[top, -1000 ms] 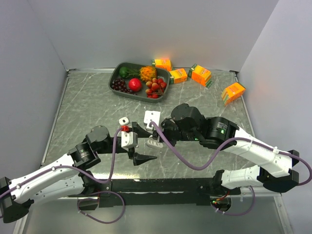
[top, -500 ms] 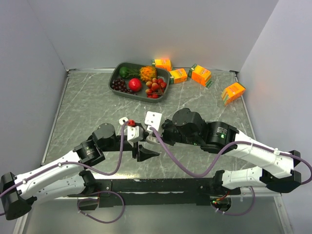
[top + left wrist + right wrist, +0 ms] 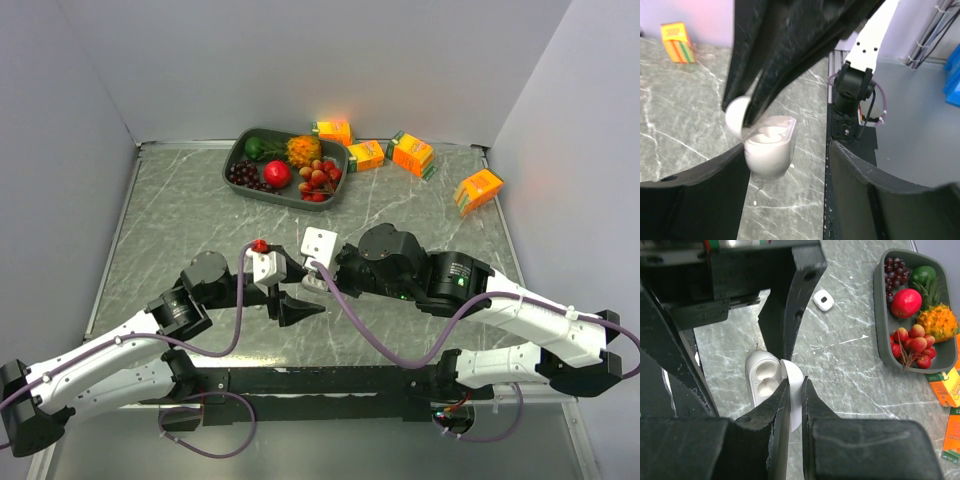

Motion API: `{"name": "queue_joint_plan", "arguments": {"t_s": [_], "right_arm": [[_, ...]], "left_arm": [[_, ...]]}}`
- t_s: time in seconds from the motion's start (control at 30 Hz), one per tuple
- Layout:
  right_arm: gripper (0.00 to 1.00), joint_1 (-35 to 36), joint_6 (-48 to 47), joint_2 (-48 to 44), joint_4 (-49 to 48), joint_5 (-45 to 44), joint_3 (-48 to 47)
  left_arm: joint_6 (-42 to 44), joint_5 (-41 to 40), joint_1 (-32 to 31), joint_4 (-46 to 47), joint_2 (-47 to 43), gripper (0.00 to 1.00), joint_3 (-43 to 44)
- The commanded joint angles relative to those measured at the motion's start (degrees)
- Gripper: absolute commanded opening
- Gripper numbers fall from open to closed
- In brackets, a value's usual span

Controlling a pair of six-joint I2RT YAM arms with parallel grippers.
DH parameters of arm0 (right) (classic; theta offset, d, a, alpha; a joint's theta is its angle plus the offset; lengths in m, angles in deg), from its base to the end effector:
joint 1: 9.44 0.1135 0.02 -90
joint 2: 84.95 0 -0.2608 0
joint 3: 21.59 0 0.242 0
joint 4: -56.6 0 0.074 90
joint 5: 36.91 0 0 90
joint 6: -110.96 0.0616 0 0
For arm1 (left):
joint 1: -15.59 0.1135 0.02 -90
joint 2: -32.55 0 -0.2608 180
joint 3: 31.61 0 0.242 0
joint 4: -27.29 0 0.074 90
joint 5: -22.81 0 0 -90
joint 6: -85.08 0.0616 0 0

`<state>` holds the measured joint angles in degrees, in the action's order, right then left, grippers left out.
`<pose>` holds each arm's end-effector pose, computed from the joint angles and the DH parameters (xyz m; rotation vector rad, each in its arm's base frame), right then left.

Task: Insert the wireless bluetooth earbuds into the charging case
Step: Open the charging case.

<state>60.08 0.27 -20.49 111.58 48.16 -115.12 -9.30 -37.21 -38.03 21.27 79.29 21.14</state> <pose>0.0892 0.2238 0.4072 -1.4132 1.4861 0.4501 0.0994 -0.1868 0.3287 1.0862 1.3126 -1.1832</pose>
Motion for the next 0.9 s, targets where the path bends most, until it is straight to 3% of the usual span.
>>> {"name": "queue_joint_plan", "arguments": {"t_s": [0.0,0.23,0.63,0.73,0.83,0.87], "right_arm": [[0.0,0.36,-0.49,-1.63,-2.39,-0.52,-0.01],[0.0,0.8,-0.41,-1.27,-2.21,-0.61,-0.19],[0.0,1.24,-0.58,-1.01,-2.04,-0.52,-0.54],[0.0,1.32,-0.49,-0.75,-1.77,-0.26,-0.98],[0.0,1.59,-0.76,-1.01,-1.51,1.32,-0.98],[0.0,1.59,-0.67,-1.18,-1.68,1.93,-0.81]], "left_arm": [[-1.24,-1.5,0.45,3.0,-1.56,0.67,2.3],[-0.72,-1.5,0.89,3.53,-1.39,0.64,2.3],[-0.45,-0.36,1.68,3.44,-0.86,0.46,2.21],[-0.1,-0.27,1.77,3.26,-0.86,0.4,2.04],[0.25,-0.09,1.86,3.0,-0.6,0.27,2.12],[0.25,-0.01,1.95,3.17,-0.6,0.17,2.04]]}}
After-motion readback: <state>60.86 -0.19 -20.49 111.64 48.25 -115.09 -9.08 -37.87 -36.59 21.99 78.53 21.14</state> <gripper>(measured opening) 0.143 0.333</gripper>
